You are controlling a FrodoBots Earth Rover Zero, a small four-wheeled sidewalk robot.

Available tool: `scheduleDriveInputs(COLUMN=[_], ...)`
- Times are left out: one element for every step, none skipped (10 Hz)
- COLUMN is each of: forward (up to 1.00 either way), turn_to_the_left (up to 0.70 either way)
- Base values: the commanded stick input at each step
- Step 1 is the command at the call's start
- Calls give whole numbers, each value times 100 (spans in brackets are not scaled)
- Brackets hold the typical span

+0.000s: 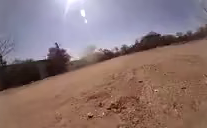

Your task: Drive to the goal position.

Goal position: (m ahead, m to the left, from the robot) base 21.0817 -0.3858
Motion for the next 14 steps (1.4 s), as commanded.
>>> scheduleDriveInputs(forward=[100, 100, 100, 100, 100, 100, 100, 100, 100, 100, 100, 100, 100, 100], turn_to_the_left=[0, 0, 0, 0, 0, 0, 0, 0, 0, 0, 0, 0, 0, 0])
